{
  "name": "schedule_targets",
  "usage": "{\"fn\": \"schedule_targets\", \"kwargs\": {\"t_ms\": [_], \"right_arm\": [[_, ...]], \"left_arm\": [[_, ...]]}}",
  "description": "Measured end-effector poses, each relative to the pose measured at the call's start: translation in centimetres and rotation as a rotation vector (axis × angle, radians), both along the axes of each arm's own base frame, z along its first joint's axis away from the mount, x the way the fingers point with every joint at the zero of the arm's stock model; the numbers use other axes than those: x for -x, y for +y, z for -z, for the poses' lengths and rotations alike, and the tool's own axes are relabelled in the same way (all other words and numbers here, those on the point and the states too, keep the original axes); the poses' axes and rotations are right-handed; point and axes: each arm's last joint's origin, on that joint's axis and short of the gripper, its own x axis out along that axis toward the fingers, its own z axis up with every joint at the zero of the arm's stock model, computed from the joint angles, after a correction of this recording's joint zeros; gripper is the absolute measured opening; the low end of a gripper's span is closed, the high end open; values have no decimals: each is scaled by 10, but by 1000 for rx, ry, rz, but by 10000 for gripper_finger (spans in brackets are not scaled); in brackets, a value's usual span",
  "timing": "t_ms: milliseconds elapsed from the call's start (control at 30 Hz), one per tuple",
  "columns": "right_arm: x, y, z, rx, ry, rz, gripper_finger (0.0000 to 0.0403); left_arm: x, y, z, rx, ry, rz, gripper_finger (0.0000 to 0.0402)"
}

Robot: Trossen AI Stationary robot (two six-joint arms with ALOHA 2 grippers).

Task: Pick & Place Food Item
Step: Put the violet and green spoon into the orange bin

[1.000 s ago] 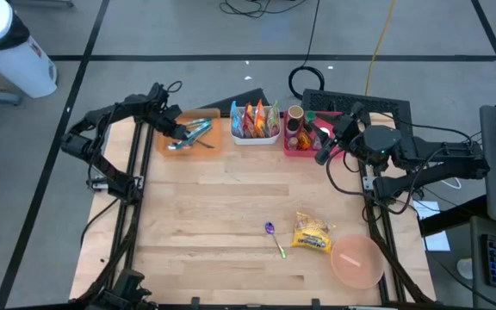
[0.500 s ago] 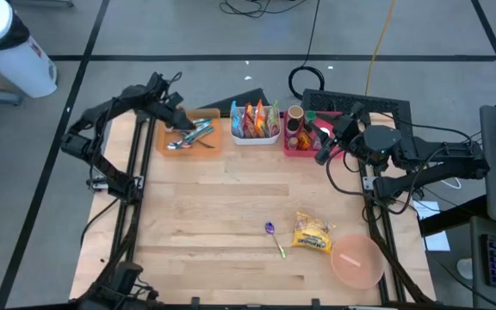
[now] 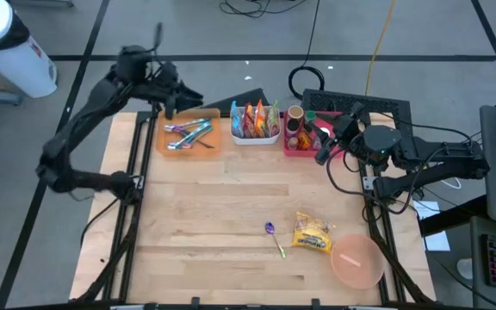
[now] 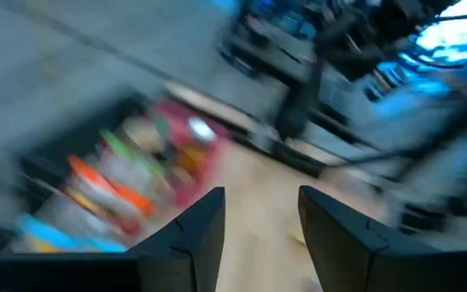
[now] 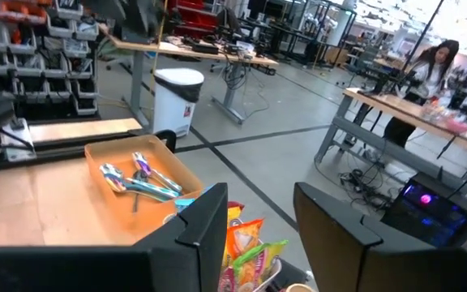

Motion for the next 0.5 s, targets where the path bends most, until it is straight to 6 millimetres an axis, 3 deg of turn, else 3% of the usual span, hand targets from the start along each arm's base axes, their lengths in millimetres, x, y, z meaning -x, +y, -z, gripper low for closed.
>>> {"fn": "schedule_targets", "kwargs": {"t_ms": [100, 233, 367, 500], "right_arm": [[0, 0, 0, -34, -30, 6, 134], [0, 0, 0, -57, -50, 9, 134], [-1, 0, 2, -83, -71, 14, 134], [-6, 0, 18, -121, -84, 21, 134]], "left_arm": [[-1, -33, -26, -189, -41, -147, 166], [-1, -68, -39, -273, -57, -240, 166], [-5, -95, -38, -240, -40, -195, 166], [-16, -116, -15, -218, 2, -190, 166]]}}
